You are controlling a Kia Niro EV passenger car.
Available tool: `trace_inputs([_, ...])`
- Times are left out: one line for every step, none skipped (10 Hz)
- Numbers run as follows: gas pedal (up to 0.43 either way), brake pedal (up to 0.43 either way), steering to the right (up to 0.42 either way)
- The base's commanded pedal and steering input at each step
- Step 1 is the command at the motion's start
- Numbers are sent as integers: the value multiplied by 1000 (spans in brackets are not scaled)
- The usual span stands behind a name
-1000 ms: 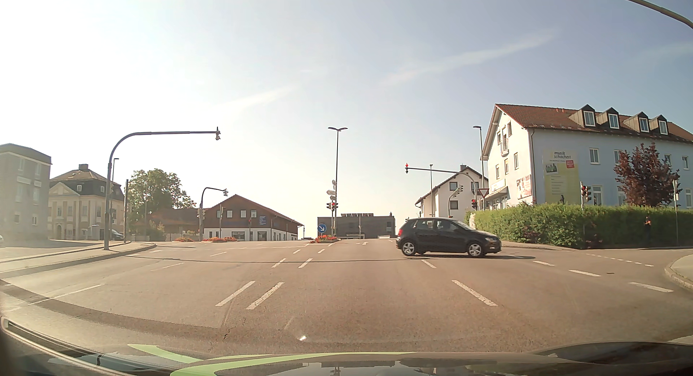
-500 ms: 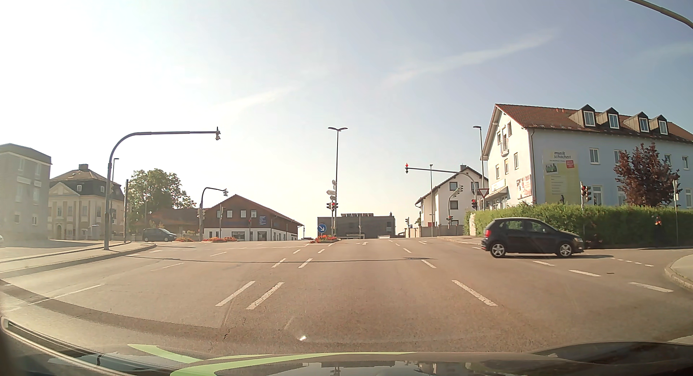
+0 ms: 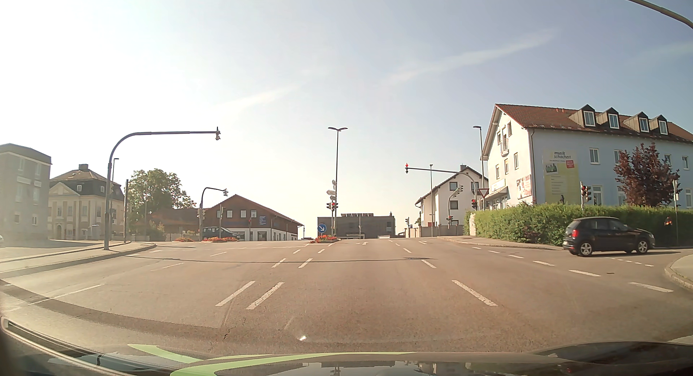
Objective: Follow the waypoints while adhering to traffic rules and regulations
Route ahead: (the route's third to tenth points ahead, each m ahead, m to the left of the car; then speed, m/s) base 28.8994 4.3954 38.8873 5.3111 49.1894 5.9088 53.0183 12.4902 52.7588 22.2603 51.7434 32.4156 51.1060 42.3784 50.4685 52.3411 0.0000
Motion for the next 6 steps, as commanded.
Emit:
trace_inputs([0, 311, -15])
trace_inputs([0, 311, -15])
trace_inputs([0, 311, -15])
trace_inputs([0, 311, -15])
trace_inputs([0, 311, -14])
trace_inputs([0, 311, -14])
